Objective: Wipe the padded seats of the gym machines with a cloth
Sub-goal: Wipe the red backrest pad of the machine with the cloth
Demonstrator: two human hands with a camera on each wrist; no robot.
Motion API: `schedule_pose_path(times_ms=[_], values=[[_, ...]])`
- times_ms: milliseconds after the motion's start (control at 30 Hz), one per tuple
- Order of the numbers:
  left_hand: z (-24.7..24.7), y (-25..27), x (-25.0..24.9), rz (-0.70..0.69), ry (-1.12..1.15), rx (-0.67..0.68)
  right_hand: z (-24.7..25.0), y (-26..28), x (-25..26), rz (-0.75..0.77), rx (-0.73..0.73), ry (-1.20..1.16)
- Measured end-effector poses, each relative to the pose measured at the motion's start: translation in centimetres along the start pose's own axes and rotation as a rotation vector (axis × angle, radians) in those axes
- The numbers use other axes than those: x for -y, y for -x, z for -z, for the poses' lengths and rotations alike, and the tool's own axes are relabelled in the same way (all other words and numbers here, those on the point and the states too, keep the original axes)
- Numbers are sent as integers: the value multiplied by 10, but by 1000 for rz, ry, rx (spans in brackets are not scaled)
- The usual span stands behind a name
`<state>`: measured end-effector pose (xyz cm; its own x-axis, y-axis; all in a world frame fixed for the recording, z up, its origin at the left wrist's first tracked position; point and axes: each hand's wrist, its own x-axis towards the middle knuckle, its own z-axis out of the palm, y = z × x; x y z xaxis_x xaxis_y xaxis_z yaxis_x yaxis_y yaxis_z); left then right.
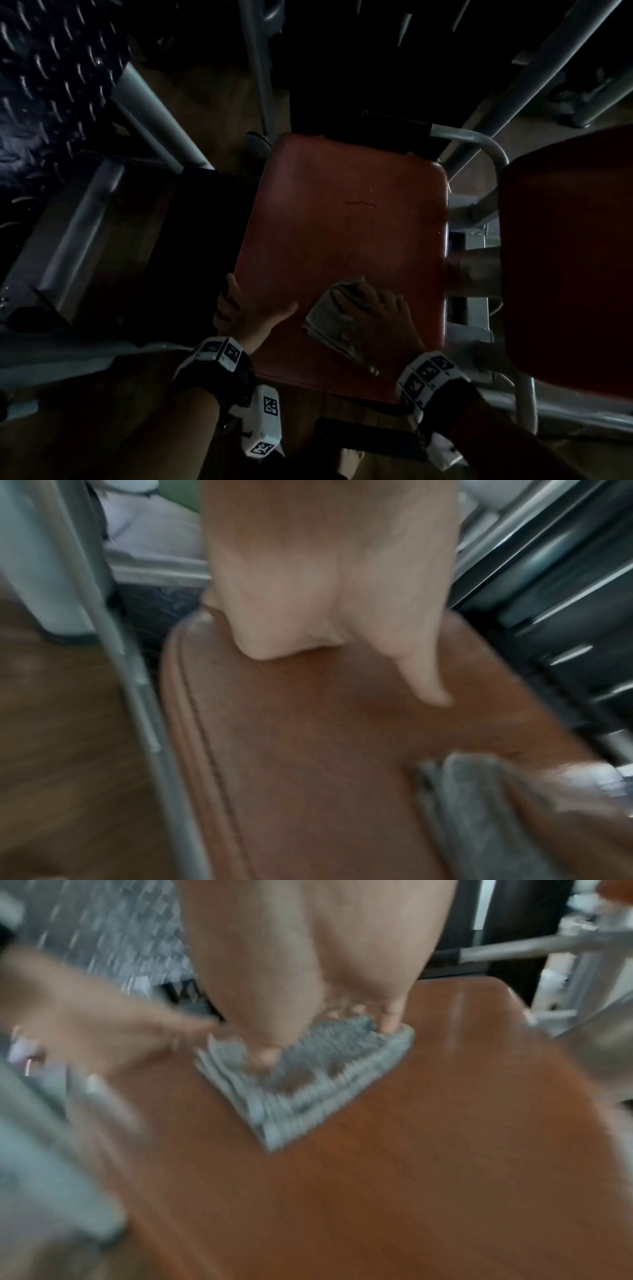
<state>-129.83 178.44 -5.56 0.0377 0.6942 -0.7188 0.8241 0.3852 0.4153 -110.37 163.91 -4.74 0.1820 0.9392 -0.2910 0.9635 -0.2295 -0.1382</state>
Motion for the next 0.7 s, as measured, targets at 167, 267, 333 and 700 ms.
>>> schedule_pose_path(times_ms=[167,267,333,700], values=[[-4,1,-6,12,-148,-23,-6,-17,9,-53,24,-40],[-4,2,-7,5,-175,-39,-9,-19,9,-33,-5,-51],[-1,3,-6,4,-174,-1,-8,-23,6,-22,-32,-27],[0,2,-12,48,-229,1,-11,-14,13,-72,4,-14]])
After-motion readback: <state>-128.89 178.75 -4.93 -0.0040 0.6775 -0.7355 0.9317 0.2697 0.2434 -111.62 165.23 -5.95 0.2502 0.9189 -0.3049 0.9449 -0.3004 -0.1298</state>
